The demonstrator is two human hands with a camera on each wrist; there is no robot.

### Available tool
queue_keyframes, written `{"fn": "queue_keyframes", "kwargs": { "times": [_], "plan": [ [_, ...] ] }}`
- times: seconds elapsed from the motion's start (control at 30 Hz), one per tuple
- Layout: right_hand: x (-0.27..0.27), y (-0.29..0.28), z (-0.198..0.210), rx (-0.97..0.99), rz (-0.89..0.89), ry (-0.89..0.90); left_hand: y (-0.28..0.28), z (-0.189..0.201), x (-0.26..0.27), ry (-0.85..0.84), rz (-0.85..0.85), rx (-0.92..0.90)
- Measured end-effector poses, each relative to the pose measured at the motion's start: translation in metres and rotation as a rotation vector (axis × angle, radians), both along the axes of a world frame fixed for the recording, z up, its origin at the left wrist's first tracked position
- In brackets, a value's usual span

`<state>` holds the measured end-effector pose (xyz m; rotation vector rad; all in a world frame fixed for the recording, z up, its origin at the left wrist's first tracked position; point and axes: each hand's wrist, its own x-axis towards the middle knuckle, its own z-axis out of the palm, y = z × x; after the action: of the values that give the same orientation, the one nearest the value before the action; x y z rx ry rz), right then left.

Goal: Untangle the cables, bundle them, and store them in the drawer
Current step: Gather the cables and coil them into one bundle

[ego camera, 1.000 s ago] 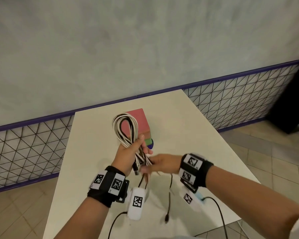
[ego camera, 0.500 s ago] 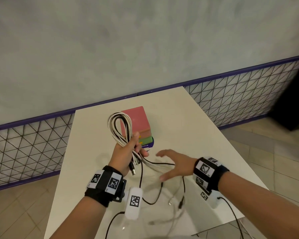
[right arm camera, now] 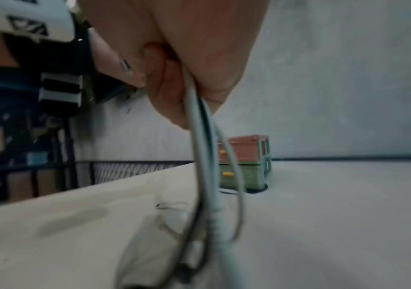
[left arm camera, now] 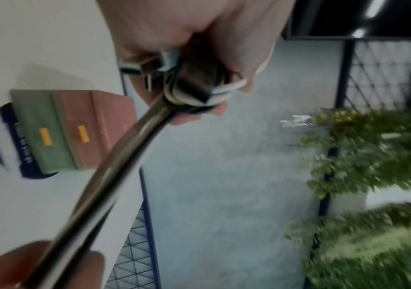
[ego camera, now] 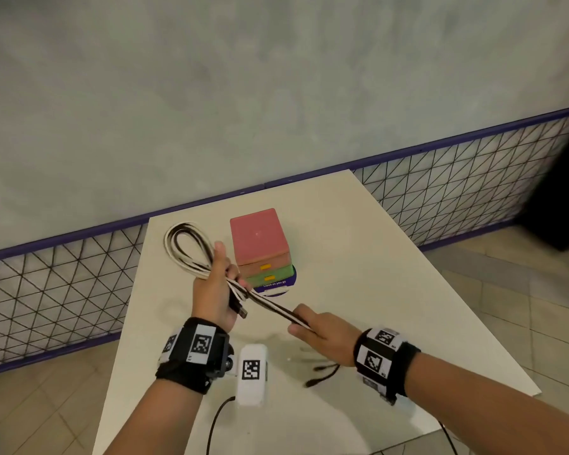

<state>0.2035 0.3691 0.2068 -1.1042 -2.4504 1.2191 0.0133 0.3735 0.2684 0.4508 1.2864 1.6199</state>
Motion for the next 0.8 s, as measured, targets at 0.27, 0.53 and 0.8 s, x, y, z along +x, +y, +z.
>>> {"fn": "queue_keyframes", "kwargs": {
  "times": [0.27,0.53,0.8],
  "plan": [
    [-0.011,0.005,0.07,0.344,0.332,-0.216,-0.003,-0.038,0.004,0.806,-0.047,-0.049],
    [-0.01,0.029,0.119,0.646,0.353,-0.212,-0.022,-0.044,0.014,0.877,-0.368,-0.049],
    [-0.007,0.043,0.094,0.811,0.264,-0.129,-0.028,-0.044,0.028,0.435,-0.639,-0.214]
  ]
}}
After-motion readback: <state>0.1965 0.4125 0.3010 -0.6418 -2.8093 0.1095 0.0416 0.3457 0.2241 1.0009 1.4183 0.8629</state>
